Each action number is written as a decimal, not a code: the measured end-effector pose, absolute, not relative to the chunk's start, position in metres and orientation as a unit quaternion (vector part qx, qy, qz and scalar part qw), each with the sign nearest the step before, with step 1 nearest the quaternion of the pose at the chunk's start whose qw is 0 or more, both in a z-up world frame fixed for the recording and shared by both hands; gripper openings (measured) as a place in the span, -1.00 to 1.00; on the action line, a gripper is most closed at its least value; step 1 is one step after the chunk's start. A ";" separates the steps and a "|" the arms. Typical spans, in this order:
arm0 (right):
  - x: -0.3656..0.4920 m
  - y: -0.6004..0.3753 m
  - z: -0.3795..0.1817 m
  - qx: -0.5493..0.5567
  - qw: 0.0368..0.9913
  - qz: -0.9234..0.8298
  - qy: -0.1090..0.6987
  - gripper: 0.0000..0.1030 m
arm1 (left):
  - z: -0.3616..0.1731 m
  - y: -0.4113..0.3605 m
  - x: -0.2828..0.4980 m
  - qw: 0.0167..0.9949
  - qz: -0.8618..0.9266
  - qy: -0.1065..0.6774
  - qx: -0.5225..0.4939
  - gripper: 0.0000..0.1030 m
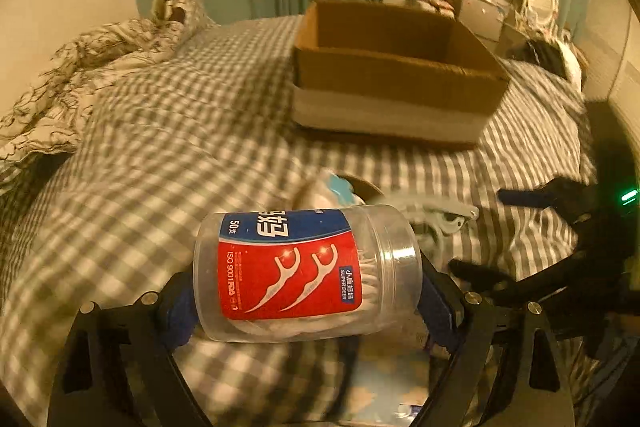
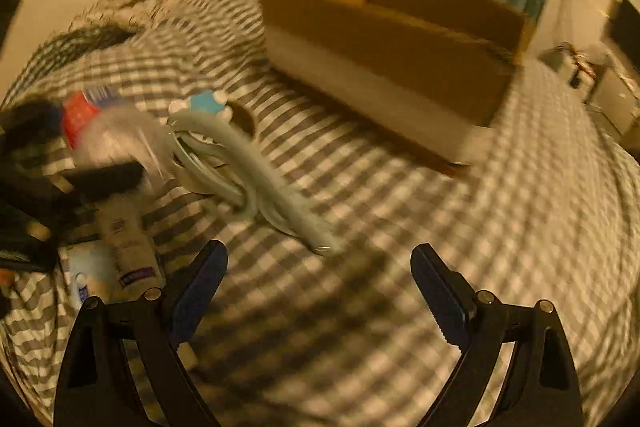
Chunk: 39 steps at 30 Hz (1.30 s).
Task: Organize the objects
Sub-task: 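Grasp the grey cable with the right tool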
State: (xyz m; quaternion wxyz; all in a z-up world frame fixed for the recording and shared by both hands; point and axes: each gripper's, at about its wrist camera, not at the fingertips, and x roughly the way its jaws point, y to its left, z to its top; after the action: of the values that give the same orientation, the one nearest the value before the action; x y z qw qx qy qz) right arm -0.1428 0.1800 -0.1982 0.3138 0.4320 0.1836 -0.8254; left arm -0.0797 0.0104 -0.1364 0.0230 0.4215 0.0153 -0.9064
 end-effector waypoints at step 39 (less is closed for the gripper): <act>-0.049 0.199 -0.123 0.373 0.295 -0.870 0.131 -0.81 | -0.093 0.002 -0.063 0.012 -0.927 0.018 0.375 0.79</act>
State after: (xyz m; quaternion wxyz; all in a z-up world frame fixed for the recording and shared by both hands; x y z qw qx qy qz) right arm -0.0494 0.1988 -0.1229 0.2952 0.3729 0.1312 -0.8698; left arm -0.0628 0.0023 -0.0927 0.0123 0.3753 0.0182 -0.9267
